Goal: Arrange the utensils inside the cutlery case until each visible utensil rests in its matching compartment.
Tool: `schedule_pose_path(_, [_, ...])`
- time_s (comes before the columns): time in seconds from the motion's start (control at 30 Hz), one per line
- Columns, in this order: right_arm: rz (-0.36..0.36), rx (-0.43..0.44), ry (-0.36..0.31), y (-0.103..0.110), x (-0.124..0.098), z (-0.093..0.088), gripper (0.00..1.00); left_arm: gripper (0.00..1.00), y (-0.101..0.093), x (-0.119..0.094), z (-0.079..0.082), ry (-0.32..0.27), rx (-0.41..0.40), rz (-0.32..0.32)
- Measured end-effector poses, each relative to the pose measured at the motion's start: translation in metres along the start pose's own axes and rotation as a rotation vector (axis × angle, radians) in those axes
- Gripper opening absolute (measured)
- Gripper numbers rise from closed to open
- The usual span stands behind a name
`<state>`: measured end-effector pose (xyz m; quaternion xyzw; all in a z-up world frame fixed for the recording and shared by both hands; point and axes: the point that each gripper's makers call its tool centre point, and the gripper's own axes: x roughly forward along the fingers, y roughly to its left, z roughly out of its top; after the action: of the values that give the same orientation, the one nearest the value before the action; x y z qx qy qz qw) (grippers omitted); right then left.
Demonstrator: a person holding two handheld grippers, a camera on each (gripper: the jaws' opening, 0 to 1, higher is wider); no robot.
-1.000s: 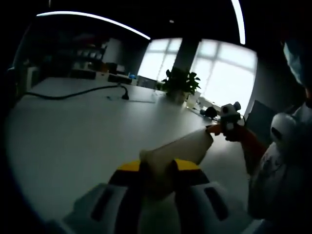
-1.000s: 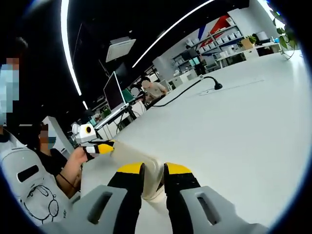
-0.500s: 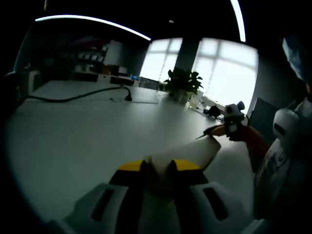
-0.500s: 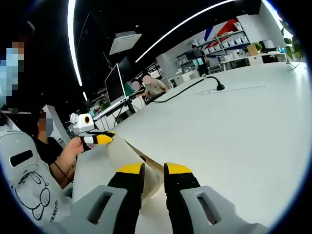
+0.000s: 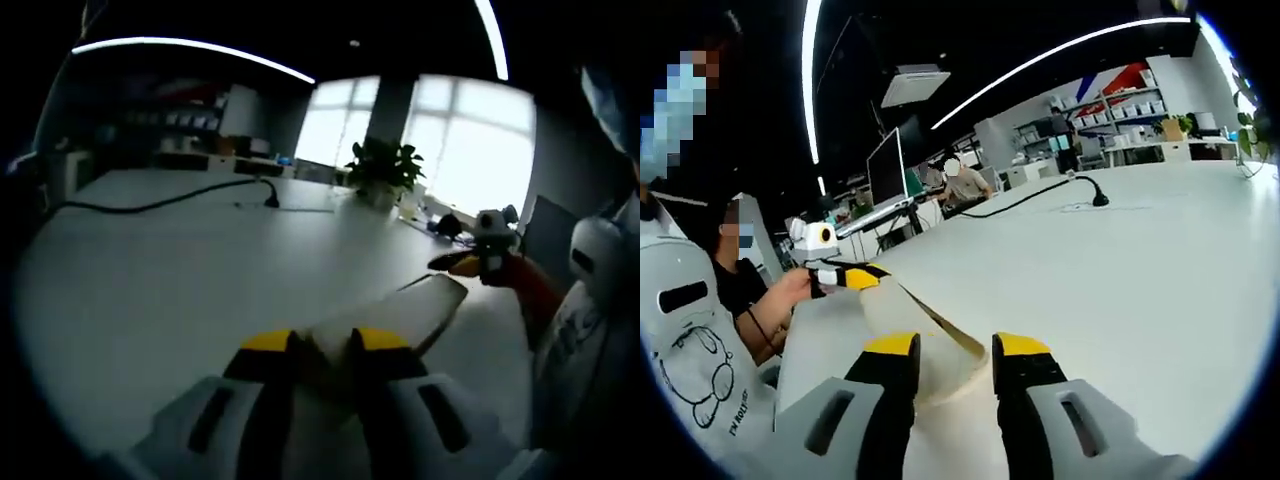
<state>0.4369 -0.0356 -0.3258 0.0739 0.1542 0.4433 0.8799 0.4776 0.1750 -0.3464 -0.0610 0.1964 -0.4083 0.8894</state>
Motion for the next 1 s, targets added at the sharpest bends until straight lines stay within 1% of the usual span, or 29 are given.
schedule_pose_path(0.03, [0.013, -0.013, 0.003, 0.002, -0.002, -0.001, 0.47, 0.24, 0.000, 0.000, 0.000, -0.001, -0.001, 0.001])
schedule_pose_path(0.07, [0.031, -0.056, 0.022, 0.006, -0.006, -0.004, 0.53, 0.24, 0.000, 0.000, 0.000, -0.001, -0.001, 0.002])
schedule_pose_path(0.1, [0.034, -0.104, 0.049, 0.007, -0.007, -0.009, 0.58, 0.24, 0.000, 0.000, 0.000, -0.001, -0.001, 0.002])
schedule_pose_path(0.13, [0.037, -0.181, 0.088, 0.008, -0.008, -0.015, 0.61, 0.24, 0.000, 0.000, 0.001, -0.001, -0.001, 0.001])
schedule_pose_path(0.2, [0.044, -0.311, 0.177, 0.009, -0.008, -0.029, 0.61, 0.24, 0.000, -0.001, 0.001, -0.001, 0.001, 0.002])
schedule_pose_path(0.23, [0.050, -0.359, 0.208, 0.010, -0.008, -0.034, 0.61, 0.24, 0.001, 0.000, 0.001, -0.001, 0.000, 0.002])
schedule_pose_path(0.3, [0.079, -0.402, 0.235, 0.015, -0.005, -0.039, 0.61, 0.24, 0.000, -0.001, 0.001, -0.001, 0.000, 0.002])
schedule_pose_path(0.37, [0.079, -0.388, 0.224, 0.014, 0.000, -0.039, 0.58, 0.24, -0.001, -0.001, 0.001, 0.000, 0.001, 0.002])
schedule_pose_path(0.47, [0.060, -0.385, 0.212, 0.006, 0.000, -0.035, 0.49, 0.24, -0.001, -0.002, 0.001, 0.001, 0.005, 0.002])
schedule_pose_path(0.5, [0.060, -0.373, 0.198, 0.003, 0.000, -0.034, 0.47, 0.24, -0.001, -0.002, 0.001, 0.002, 0.006, 0.001])
schedule_pose_path(0.63, [0.070, -0.358, 0.177, 0.002, 0.000, -0.034, 0.43, 0.24, -0.001, -0.004, 0.001, 0.005, 0.005, -0.002])
schedule_pose_path(0.67, [0.065, -0.361, 0.175, 0.002, 0.000, -0.034, 0.40, 0.24, -0.001, -0.004, 0.001, 0.005, 0.004, -0.002])
schedule_pose_path(1.0, [0.065, -0.371, 0.170, 0.002, -0.004, -0.033, 0.38, 0.24, -0.003, -0.006, 0.000, 0.011, -0.011, -0.017])
